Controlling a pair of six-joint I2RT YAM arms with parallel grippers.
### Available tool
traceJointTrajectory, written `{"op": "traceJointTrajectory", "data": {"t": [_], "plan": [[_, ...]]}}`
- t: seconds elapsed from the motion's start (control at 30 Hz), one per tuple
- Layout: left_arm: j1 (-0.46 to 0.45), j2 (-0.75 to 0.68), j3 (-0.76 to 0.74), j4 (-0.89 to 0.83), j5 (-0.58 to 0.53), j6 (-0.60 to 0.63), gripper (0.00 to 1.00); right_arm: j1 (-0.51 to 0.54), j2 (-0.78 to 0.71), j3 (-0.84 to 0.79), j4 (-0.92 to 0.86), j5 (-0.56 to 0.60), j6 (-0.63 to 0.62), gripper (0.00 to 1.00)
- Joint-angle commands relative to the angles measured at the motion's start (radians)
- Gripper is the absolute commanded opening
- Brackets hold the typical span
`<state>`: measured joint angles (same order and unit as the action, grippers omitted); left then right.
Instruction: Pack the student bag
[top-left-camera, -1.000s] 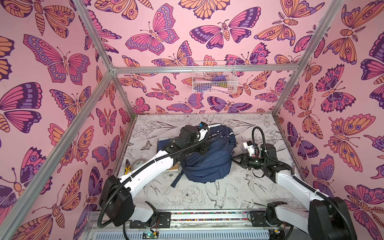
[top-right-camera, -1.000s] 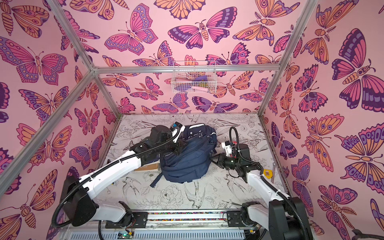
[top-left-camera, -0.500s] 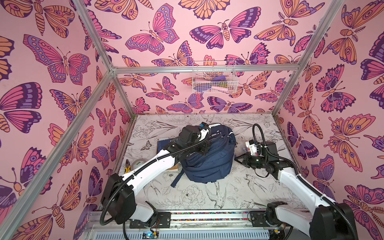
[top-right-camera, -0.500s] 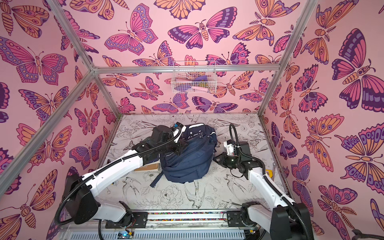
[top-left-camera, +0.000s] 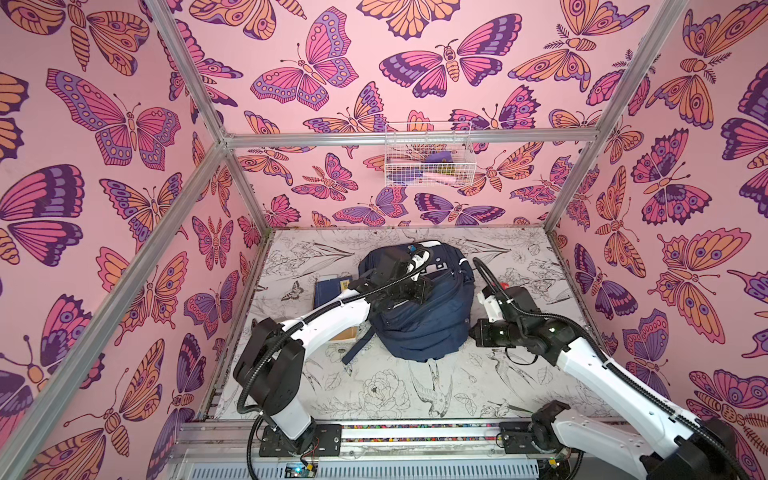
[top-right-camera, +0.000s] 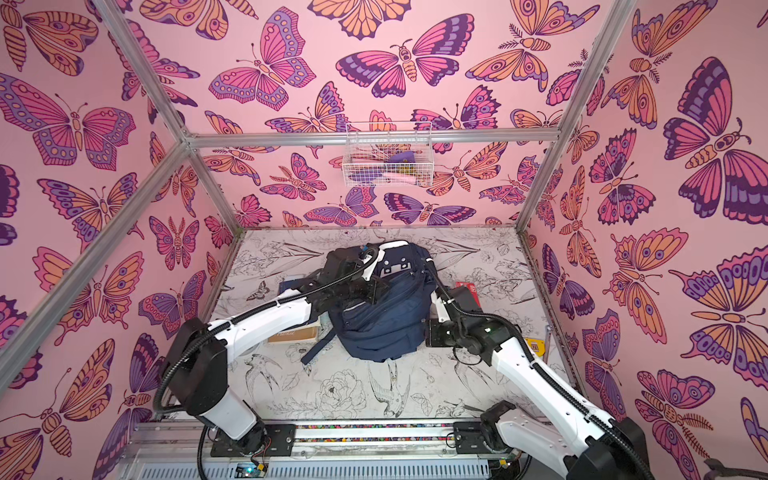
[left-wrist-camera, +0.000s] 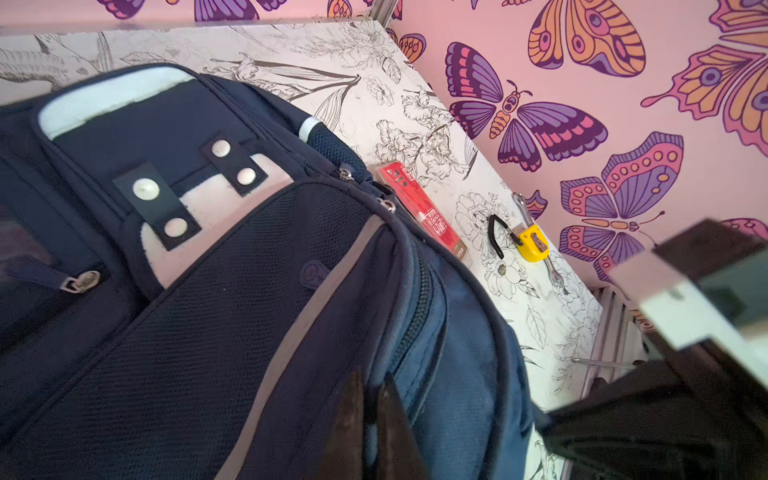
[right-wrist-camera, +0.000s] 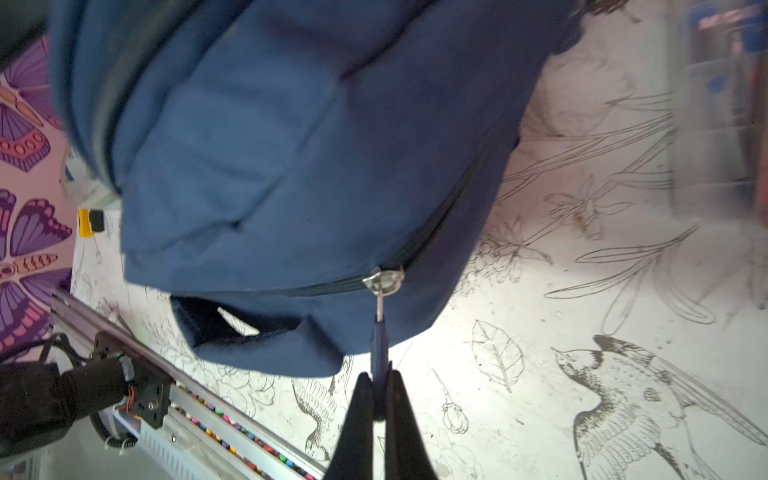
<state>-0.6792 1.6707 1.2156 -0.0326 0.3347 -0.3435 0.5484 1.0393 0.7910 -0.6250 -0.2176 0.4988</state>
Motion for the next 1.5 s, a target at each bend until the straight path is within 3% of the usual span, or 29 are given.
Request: {"op": "traceJointTrajectory", "data": {"t": [0.0,0.1,0.13,0.27,0.43,0.6,0.7,0.73,0.9,0.97,1.0,1.1,1.23,1.47], "plan": [[0.005,0.058,0.046,0.094,0.032,-0.073,0.00,0.069,0.046,0.004,-0.010,-0.028,-0.012,0.00],[0.000,0.074,0.051,0.036,0.041,-0.042,0.38,0.080,0.056,0.009,0.002,0.012,0.009,0.00],[0.001,0.066,0.047,-0.007,0.023,-0.010,0.44,0.080,0.052,0.014,-0.002,0.035,0.013,0.00],[0.001,-0.015,0.002,-0.177,-0.081,0.129,0.57,0.079,0.044,0.031,-0.007,0.115,0.023,0.00],[0.000,-0.102,-0.068,-0.335,-0.208,0.265,0.61,0.077,0.042,0.043,-0.020,0.183,0.020,0.00],[-0.016,-0.091,-0.097,-0.363,-0.183,0.302,0.64,0.077,0.029,0.046,-0.006,0.182,0.004,0.00],[-0.027,-0.056,-0.081,-0.362,-0.113,0.301,0.90,0.077,0.032,0.062,-0.021,0.185,0.004,0.00],[-0.031,-0.043,-0.073,-0.361,-0.115,0.298,0.90,0.077,0.036,0.066,-0.030,0.186,0.004,0.00],[-0.037,0.028,-0.023,-0.362,-0.176,0.299,0.81,0.077,0.049,0.071,-0.049,0.160,0.008,0.00],[-0.043,0.055,-0.006,-0.368,-0.225,0.311,0.72,0.077,0.044,0.071,-0.051,0.150,0.008,0.00],[-0.046,0.067,0.008,-0.375,-0.250,0.315,0.66,0.078,0.041,0.070,-0.052,0.148,0.008,0.00],[-0.048,0.083,0.052,-0.406,-0.314,0.299,0.29,0.078,0.032,0.068,-0.056,0.138,0.004,0.00],[-0.049,0.047,0.123,-0.407,-0.257,0.249,0.00,0.085,0.029,0.068,-0.047,0.083,-0.011,0.00],[-0.048,0.051,0.303,-0.383,-0.054,0.099,0.00,0.191,0.083,0.141,-0.043,0.082,-0.029,0.00]]}}
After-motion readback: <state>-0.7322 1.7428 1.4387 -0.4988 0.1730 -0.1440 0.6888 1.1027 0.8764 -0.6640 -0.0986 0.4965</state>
